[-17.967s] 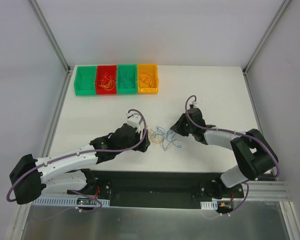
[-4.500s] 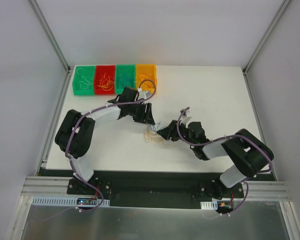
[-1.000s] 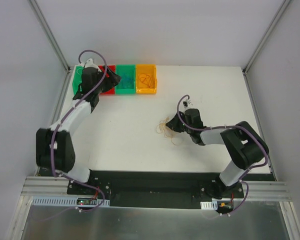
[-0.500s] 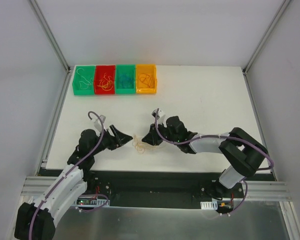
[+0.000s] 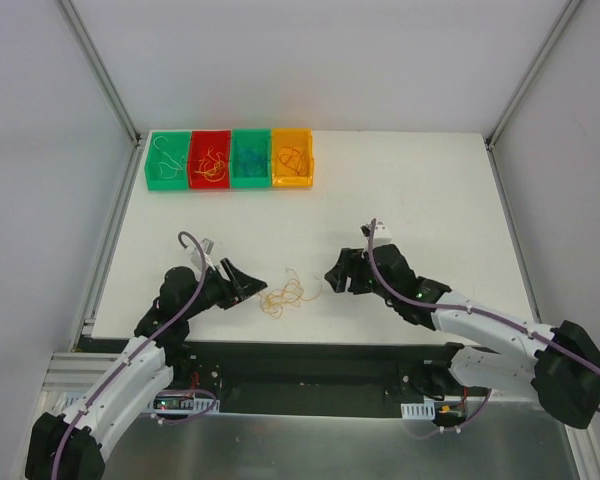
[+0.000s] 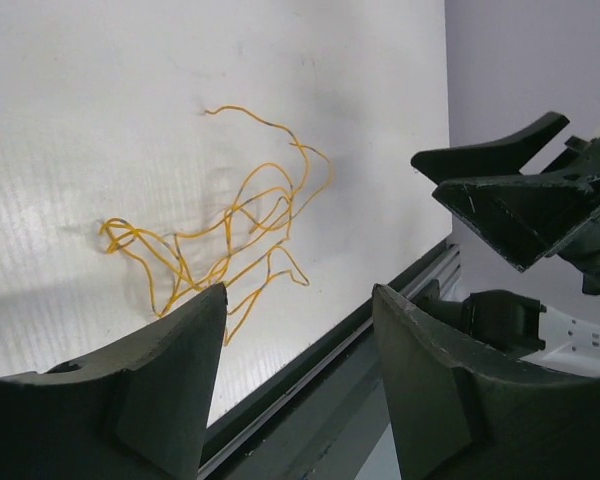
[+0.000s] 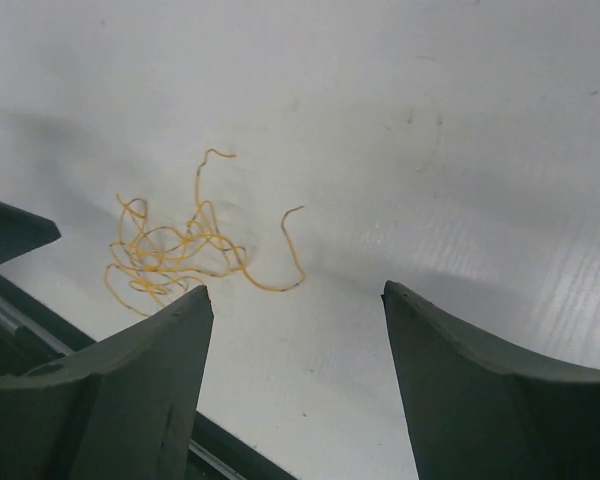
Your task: Untangle the cables
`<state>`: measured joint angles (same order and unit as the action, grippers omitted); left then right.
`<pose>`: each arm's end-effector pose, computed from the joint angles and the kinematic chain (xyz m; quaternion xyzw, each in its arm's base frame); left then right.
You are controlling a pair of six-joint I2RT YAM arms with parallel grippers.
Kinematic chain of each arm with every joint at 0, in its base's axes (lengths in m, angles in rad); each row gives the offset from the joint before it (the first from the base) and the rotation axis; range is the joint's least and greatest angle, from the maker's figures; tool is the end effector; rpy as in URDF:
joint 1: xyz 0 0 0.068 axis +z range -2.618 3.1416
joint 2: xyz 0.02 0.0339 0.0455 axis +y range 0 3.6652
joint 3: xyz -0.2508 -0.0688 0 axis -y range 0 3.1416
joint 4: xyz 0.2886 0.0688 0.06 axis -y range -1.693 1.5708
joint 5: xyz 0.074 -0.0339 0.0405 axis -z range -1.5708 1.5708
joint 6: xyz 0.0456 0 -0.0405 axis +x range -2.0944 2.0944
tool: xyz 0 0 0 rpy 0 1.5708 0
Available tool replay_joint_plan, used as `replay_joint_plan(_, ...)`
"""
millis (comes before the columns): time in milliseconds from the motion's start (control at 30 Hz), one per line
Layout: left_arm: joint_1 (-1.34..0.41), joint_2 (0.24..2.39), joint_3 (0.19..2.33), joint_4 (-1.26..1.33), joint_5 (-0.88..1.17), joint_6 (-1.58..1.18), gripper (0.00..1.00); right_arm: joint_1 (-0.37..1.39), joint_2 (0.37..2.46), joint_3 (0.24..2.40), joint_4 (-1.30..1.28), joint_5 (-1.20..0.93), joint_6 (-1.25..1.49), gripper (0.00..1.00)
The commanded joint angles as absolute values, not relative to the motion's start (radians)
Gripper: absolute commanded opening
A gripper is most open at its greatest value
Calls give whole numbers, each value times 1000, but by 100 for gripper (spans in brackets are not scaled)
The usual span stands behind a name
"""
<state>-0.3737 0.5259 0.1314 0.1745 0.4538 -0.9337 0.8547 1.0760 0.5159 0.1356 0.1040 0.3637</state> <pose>0.1834 -0.0934 0.1588 -0.0750 0.7697 -0.5098 0.3768 0.1913 0.2127 0.1826 -0.1766 0.8208 0.2741 0.4691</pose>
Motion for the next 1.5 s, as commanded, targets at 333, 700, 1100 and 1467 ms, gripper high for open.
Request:
replay_joint_plan(333, -382, 810, 161, 129, 281, -1083, 53, 854, 1383, 609, 196, 11, 351, 62)
replay_joint_plan(700, -422, 1043, 218, 233, 224, -1118, 49, 873, 1557, 672, 288, -28, 359, 50)
replay_joint_plan(1100, -434, 677, 290, -44, -114, -944, 0, 848, 1078, 603, -74, 400, 302, 1)
replay_joint_plan(1467, -430, 114, 696, -598, -613, -671, 0, 519, 510, 702, -528, 675, 187, 1)
